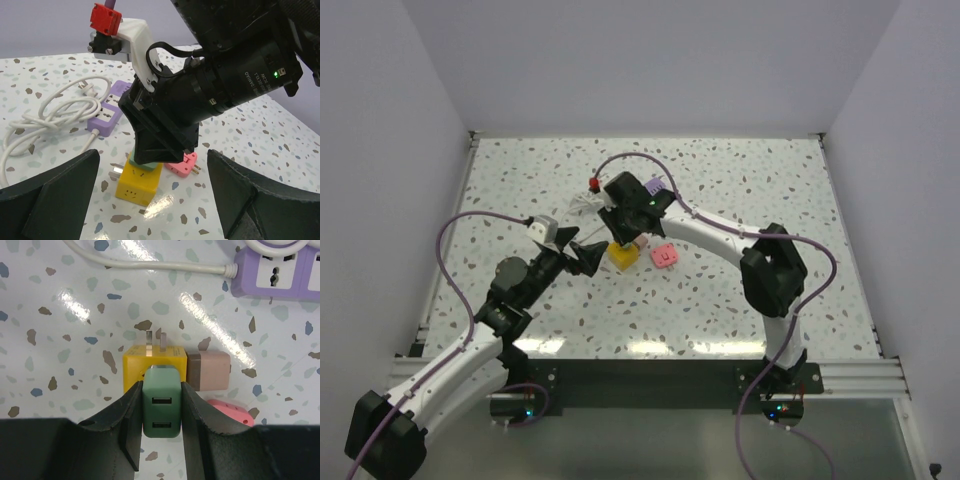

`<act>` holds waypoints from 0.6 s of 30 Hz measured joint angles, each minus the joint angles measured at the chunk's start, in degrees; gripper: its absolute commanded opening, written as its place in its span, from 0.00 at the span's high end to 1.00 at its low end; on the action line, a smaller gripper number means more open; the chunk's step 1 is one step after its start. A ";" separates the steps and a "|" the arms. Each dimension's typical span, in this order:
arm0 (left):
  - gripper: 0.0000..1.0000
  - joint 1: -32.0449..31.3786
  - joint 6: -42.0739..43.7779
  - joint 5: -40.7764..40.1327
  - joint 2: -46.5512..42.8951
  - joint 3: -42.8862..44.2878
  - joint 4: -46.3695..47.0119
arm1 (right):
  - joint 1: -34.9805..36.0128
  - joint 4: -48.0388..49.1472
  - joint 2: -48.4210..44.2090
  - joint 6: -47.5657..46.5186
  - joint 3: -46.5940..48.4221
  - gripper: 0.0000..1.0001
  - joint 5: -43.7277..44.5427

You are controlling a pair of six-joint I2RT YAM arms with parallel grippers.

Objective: Insert the plug

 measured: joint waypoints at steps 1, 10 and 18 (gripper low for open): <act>0.05 0.00 0.00 0.02 0.00 0.00 0.02 | 0.00 0.68 -0.22 0.04 -0.59 1.00 -0.02; 0.05 0.00 0.00 0.04 0.02 0.00 0.09 | 0.33 7.08 -1.97 0.13 -6.73 1.00 0.44; 0.05 0.00 0.02 0.04 0.07 0.00 0.09 | 0.61 13.66 -4.68 0.46 -12.72 1.00 1.88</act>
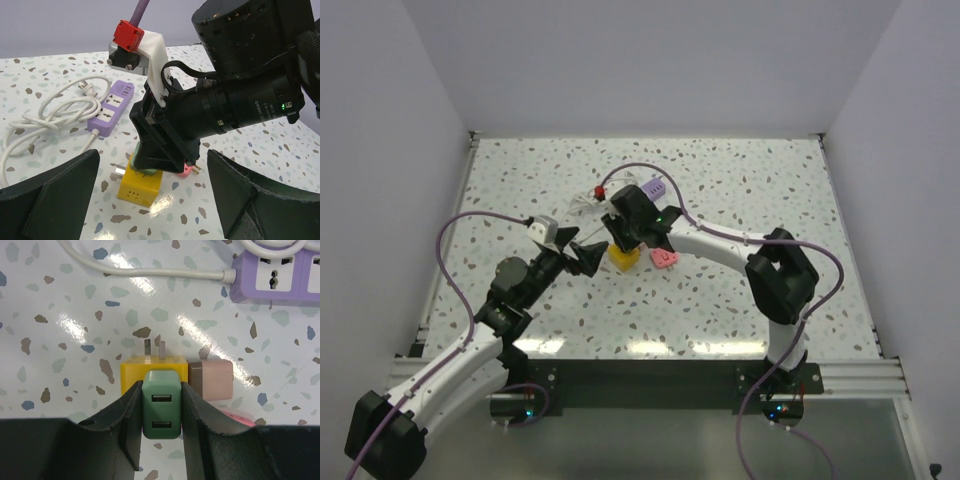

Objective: Insert the plug

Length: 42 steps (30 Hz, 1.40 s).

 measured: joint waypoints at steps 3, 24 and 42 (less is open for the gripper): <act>0.05 0.00 0.00 0.00 0.00 0.00 0.00 | 0.02 0.85 -0.35 0.42 -0.68 1.00 0.33; 0.05 0.00 0.90 1.31 -1.07 -0.46 0.76 | -4.92 -0.66 -3.93 3.65 -3.52 1.00 -5.42; 0.05 0.00 2.43 4.33 0.28 -1.62 4.02 | -11.23 0.04 -3.87 4.83 -4.33 1.00 -20.83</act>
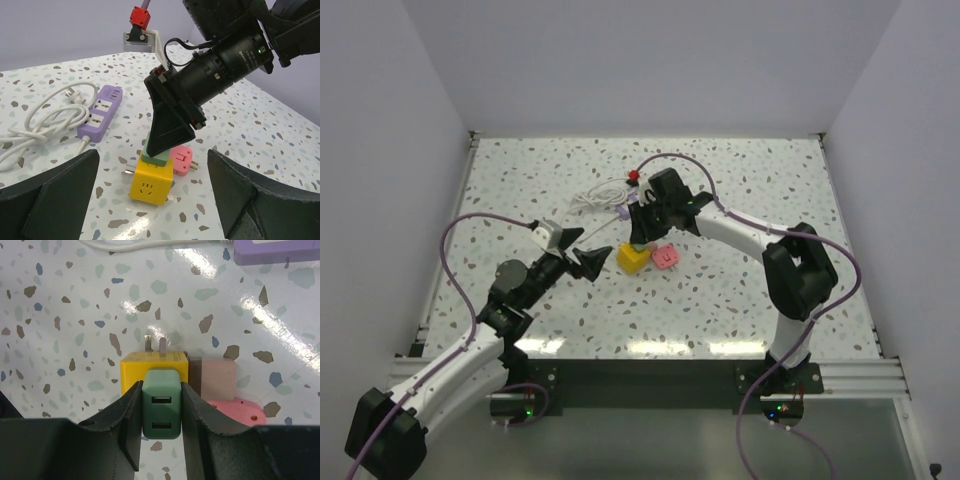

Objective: Insert the plug

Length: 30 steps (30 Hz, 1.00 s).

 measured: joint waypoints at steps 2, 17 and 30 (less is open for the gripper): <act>0.05 0.00 0.42 0.57 0.48 -0.26 0.33 | -0.07 -0.22 0.00 0.22 0.00 1.00 -0.98; 0.05 0.00 1.01 1.88 0.50 -0.61 1.68 | -0.11 -1.53 -1.07 5.51 -0.17 1.00 -6.78; 0.05 0.00 0.98 2.14 -0.55 -0.61 1.66 | -1.84 6.88 -7.08 15.08 -6.03 1.00 -8.48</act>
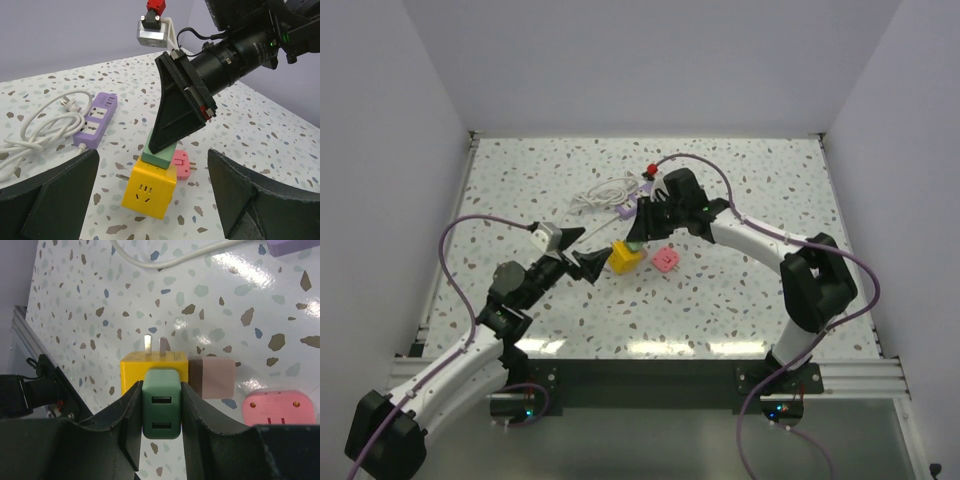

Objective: Insert the plug

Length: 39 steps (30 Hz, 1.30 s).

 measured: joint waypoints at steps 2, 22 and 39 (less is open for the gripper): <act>0.05 0.00 0.00 -0.02 -0.24 0.00 0.00 | -0.28 1.68 0.00 1.33 -1.60 1.00 -0.04; 0.05 0.00 0.17 0.00 2.84 0.00 0.00 | -1.70 11.56 0.22 7.30 -8.55 1.00 -1.64; 0.05 0.00 0.31 -0.02 4.46 0.00 0.00 | -4.00 29.99 1.05 19.41 -16.79 1.00 -5.99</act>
